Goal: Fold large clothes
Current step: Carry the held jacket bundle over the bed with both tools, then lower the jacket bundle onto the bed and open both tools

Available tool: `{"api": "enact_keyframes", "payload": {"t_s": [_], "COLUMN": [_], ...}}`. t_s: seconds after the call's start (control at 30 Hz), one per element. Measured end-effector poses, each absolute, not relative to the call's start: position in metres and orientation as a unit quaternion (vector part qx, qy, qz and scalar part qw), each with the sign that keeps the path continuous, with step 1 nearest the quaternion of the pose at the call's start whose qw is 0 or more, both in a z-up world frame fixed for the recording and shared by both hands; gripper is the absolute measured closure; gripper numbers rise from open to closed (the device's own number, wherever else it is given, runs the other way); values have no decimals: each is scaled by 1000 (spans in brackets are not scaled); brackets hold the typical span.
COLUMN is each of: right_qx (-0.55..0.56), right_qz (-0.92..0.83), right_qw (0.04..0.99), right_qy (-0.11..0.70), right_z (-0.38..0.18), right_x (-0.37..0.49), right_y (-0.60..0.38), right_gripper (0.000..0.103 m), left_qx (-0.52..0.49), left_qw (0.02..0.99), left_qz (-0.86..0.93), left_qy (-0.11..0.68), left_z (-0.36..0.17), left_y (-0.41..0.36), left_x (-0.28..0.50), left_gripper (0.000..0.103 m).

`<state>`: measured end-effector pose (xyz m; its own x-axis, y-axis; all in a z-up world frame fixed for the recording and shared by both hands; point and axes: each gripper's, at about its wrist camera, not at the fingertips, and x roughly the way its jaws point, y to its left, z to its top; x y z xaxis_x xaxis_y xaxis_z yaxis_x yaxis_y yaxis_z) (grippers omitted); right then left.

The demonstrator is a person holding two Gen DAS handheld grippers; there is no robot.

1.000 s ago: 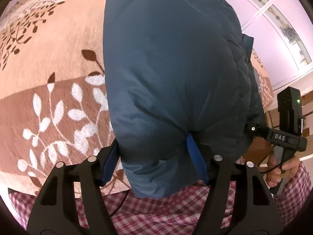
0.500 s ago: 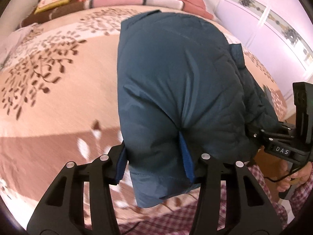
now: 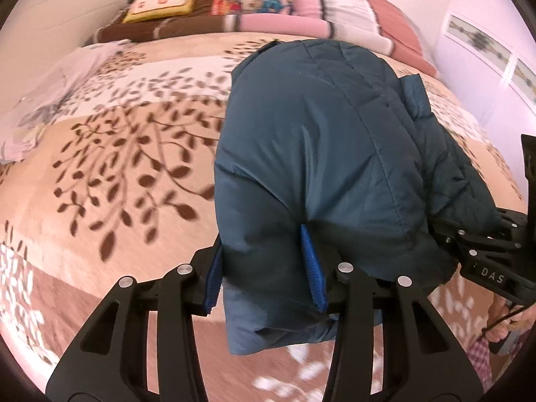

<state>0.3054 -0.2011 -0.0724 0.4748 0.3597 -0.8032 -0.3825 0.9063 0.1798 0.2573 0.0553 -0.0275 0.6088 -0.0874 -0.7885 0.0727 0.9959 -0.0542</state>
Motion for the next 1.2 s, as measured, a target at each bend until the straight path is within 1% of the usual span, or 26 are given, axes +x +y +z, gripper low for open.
{"api": "enact_keyframes", "payload": {"t_s": [0.3,0.47,0.67,0.7,0.77,0.83,1.0,1.2], "right_qx": [-30,-17,1,3,9,13,3,-11], "right_qz": [209,204,188,185,182,176,158,143], "right_qw": [858,856,857,856,854,853,857,871], "right_qy": [469,474,479,482,487,492,490,470], "right_z": [-79,-81,-77,-76,-74,-71,-62,-45], "right_x": [356,357,351,350,347,343,326,295], "right_y": [-169,-174,-178,-179,-181,-185,-190,-200], "right_gripper": [70,70,65,64,61,57,45,37], "left_qx": [-19,-21,-19,-18,-17,-20,-20,-24], "left_qw": [900,900,897,897,898,900,901,901], "left_qz": [-13,-13,4,5,5,-1,-19,-33], "left_qy": [436,435,442,442,439,436,434,432], "left_z": [-34,-34,-30,-29,-26,-21,-11,-1], "left_y": [78,76,75,75,74,73,69,65], "left_x": [292,287,282,279,273,266,244,216], "left_gripper": [61,60,55,54,48,45,44,41]}}
